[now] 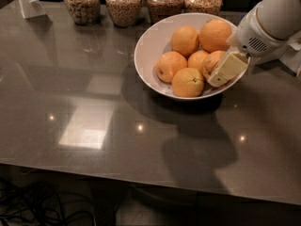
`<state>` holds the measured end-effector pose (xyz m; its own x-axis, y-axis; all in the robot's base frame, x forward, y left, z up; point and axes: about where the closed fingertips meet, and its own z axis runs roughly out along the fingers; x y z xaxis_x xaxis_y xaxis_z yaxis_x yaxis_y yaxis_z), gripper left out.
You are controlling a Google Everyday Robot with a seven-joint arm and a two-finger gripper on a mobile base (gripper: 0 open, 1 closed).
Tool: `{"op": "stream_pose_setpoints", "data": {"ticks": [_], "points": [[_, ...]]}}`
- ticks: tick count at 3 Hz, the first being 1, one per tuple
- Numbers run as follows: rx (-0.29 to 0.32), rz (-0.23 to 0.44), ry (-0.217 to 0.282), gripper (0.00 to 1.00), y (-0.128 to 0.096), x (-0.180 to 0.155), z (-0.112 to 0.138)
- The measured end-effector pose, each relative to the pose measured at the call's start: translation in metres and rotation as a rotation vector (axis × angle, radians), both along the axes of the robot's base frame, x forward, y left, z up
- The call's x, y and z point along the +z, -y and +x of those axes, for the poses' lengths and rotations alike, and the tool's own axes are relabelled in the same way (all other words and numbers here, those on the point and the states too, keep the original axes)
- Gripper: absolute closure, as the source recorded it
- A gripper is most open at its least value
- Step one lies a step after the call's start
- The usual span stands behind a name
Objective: Pick orange from white bowl
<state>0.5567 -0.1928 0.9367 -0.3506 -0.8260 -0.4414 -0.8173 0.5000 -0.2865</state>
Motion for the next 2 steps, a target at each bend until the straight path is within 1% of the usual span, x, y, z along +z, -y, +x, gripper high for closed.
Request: {"op": "stream_pose_setpoints", "data": {"ticks": [1,2], "points": [[-0.01,-0.005,0.003,0.22,0.007,-0.014,0.011],[-0.022,-0.01,-0.01,0.31,0.012,-0.028,0.019]]}}
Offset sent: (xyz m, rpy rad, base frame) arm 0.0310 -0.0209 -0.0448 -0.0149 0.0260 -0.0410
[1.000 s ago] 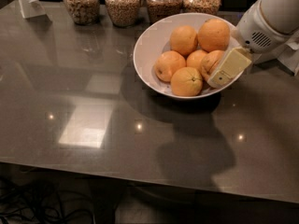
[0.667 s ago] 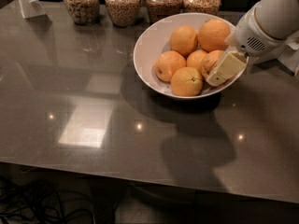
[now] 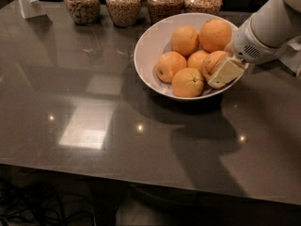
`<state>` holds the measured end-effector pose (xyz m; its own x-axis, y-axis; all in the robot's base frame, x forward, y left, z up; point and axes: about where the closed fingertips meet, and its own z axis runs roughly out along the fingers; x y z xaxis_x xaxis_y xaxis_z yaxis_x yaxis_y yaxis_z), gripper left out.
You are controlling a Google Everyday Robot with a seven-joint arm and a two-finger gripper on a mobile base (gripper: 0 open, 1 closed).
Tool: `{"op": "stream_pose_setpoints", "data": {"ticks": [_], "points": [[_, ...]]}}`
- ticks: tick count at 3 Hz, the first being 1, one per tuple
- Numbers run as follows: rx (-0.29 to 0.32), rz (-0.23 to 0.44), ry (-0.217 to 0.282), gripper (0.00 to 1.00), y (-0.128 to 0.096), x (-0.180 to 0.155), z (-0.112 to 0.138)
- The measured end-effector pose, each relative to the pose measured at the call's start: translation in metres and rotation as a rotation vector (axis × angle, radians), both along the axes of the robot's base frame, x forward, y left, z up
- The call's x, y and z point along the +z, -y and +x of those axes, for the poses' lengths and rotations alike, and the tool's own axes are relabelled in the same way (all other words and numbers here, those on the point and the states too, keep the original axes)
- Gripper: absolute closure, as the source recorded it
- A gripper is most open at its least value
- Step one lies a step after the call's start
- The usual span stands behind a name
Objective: Pick orange from white bowl
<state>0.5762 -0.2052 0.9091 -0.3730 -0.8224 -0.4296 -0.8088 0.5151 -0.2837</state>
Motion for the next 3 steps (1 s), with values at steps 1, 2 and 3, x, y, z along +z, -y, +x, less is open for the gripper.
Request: {"op": "stream_pose_setpoints", "data": {"ticks": [1,2,3], "points": [[-0.001,0.003,-0.013,0.5,0.0,-0.007,0.002],[0.02,0.03,-0.017,0.81,-0.007,0.0,-0.003],[0.042,0.071,-0.009,1.0,-0.012,0.013,-0.009]]}}
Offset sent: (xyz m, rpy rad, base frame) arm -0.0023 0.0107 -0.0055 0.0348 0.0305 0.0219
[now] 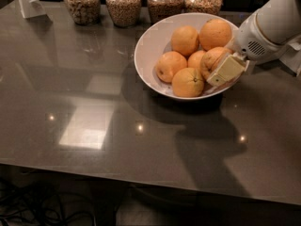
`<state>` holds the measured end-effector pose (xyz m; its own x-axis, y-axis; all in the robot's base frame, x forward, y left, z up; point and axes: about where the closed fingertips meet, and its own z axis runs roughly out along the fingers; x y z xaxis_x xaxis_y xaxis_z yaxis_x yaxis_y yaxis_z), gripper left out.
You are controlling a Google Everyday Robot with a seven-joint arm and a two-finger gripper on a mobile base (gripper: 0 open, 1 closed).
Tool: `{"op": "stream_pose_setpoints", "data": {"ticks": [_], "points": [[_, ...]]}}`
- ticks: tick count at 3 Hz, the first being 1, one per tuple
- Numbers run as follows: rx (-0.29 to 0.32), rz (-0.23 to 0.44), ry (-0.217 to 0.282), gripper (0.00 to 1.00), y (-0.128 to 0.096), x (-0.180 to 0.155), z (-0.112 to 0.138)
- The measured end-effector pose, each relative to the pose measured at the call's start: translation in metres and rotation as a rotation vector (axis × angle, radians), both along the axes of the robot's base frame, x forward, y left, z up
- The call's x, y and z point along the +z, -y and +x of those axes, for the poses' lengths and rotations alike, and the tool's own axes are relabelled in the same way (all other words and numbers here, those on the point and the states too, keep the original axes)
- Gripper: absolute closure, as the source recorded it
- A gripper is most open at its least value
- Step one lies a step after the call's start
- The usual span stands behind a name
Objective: Pick orange from white bowl
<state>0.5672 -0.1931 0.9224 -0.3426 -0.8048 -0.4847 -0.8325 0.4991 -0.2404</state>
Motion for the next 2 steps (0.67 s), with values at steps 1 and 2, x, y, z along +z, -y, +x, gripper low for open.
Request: {"op": "stream_pose_setpoints", "data": {"ticks": [1,2], "points": [[0.04,0.073,0.039,1.0,-0.001,0.026,-0.009],[0.133,0.153,0.084,1.0,-0.009,0.055,-0.026]]}}
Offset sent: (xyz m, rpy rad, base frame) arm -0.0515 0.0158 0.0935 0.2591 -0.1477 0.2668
